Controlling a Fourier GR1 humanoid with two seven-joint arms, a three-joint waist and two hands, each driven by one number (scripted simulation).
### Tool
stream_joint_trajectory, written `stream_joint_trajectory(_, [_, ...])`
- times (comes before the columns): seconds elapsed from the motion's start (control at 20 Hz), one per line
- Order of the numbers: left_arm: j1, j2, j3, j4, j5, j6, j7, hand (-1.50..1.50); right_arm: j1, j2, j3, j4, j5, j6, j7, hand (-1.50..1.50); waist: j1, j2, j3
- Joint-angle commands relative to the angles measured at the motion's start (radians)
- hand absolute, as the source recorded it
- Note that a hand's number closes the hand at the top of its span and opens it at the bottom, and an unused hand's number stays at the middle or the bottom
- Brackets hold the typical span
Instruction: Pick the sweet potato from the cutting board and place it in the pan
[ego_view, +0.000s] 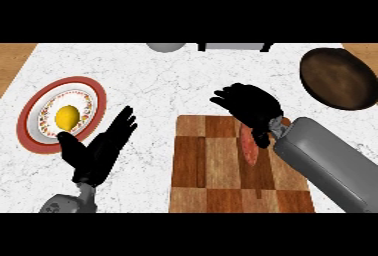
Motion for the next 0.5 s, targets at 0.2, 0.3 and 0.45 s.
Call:
stream_joint_trajectory(0.2, [-0.033,-0.032,0.007,-0.001,-0.007,0.044,0.034,0.0,-0.051,0.176,0.167,-0.031,0.072,0.451,0.389,-1.5,-0.022,0.0,0.004])
stream_joint_trajectory(0.3, [-0.004,-0.014,-0.003,-0.034,0.0,0.001,0.024,0.0,-0.051,0.227,0.151,0.005,0.071,0.52,0.445,-1.5,-0.01,0.006,0.005])
stream_joint_trajectory(0.45, [0.032,-0.034,-0.018,-0.017,-0.036,0.01,-0.03,0.0,0.008,0.343,0.145,-0.035,0.087,0.602,0.601,-1.5,-0.014,0.006,0.005])
